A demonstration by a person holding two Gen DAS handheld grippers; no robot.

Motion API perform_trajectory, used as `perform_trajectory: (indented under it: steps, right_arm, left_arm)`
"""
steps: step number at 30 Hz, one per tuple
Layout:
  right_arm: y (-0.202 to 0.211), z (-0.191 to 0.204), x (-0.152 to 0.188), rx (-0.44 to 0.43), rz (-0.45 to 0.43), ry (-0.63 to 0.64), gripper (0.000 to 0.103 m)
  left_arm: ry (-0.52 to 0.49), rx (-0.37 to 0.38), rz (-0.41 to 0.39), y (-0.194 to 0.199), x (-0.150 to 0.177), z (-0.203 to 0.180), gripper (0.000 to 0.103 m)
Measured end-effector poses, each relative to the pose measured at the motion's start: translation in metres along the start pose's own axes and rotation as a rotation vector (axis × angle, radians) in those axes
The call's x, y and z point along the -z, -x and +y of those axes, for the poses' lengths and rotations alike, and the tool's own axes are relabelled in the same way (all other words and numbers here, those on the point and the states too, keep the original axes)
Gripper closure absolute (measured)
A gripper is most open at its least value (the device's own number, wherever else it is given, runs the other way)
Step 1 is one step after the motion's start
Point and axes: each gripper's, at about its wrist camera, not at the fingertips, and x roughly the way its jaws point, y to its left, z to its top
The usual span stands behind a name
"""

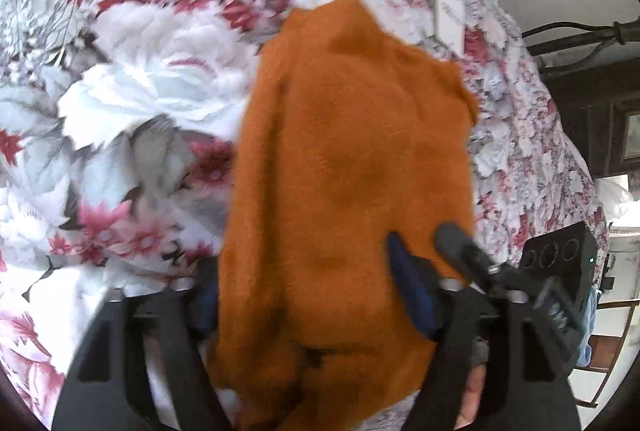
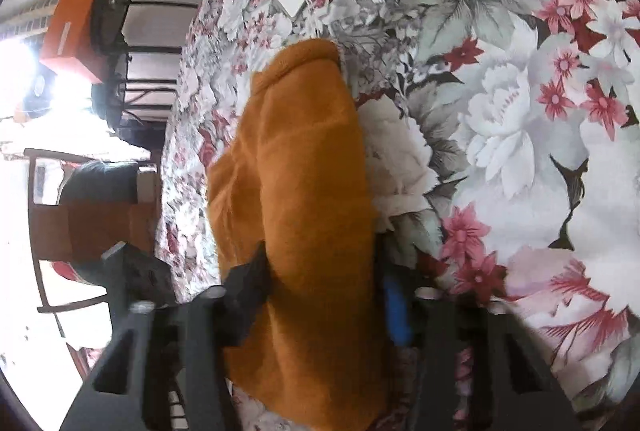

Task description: Fold small clothes

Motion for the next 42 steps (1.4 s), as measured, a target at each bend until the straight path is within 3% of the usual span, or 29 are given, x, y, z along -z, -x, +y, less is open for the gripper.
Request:
perform_trajectory:
  steps: [5,10,19,29,42]
  right_arm:
    - [0.017,0.031,0.003,0.008,-0.037,0.133,0.064]
    - [0.046,0.050,0.008,-0.069,-0.086,0.157,0.064]
    - [0.059,0.109,0.027,-0.180,-0.089,0.247,0.064]
    - [0.026,0.205,0.058,-0.305,-0.021,0.362,0.064]
    - [-0.083,0.350,0.117,-0.380,0.140,0.543,0.064]
  left_arm:
    - [-0.047,-0.040,-0.081,0.017,0.008,-0.030,0.059]
    - [-0.093,0.009,-0.156,0.056,0.018,-0.045,0.060]
    - [-0.130,-0.024,-0.357,0.143,0.049,-0.044,0.061]
    - [-0.053,-0.130,-0.581,0.246,0.079,0.003,0.061]
    - [0.128,-0.183,-0.740,0.357,0.087,0.134,0.060]
